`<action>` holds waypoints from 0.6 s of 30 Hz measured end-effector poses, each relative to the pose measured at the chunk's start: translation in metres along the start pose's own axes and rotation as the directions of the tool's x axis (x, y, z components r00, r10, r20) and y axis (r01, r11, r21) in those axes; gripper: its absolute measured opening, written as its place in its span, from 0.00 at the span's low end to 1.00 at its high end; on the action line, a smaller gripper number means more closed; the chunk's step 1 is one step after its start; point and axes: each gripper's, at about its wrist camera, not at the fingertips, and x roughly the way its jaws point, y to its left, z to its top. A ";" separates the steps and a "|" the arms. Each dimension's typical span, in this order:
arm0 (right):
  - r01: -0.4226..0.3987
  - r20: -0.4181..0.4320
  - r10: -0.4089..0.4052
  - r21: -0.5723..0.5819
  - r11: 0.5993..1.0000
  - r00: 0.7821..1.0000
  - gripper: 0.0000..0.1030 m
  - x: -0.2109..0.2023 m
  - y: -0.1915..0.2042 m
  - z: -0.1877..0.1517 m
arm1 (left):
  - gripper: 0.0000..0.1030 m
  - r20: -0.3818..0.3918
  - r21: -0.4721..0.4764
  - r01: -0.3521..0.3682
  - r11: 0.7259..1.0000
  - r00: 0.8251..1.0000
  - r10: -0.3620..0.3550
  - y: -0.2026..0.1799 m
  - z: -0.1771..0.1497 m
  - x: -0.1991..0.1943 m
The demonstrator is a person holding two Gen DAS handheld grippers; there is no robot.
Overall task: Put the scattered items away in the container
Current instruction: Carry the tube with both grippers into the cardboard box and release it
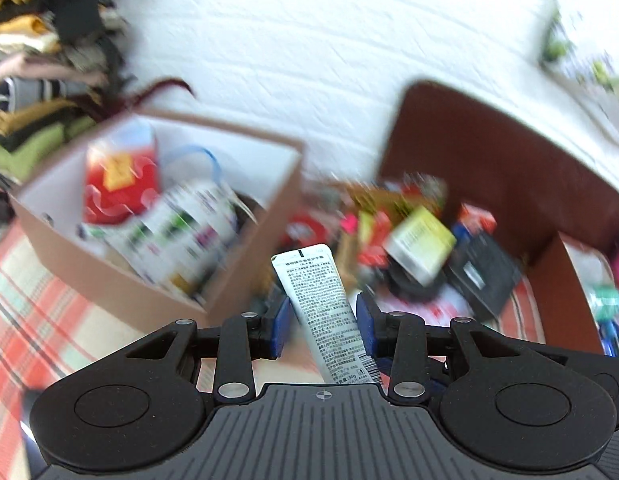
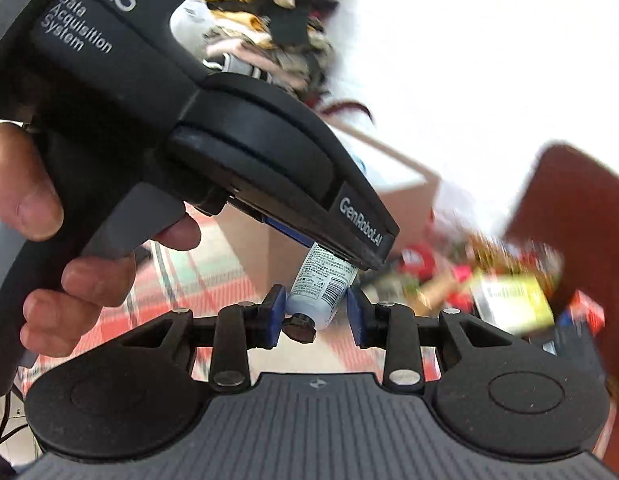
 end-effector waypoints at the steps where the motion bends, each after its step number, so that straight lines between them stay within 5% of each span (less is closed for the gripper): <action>1: -0.003 0.010 0.003 -0.012 1.000 1.000 0.36 0.005 0.002 0.008 | 0.35 0.011 -0.007 -0.009 1.000 1.000 0.009 0.007 0.007 -0.002; 18: -0.092 0.034 0.095 -0.094 0.991 0.995 0.37 0.133 0.014 0.108 | 0.35 0.055 -0.103 -0.109 0.989 0.992 0.115 0.125 0.087 0.052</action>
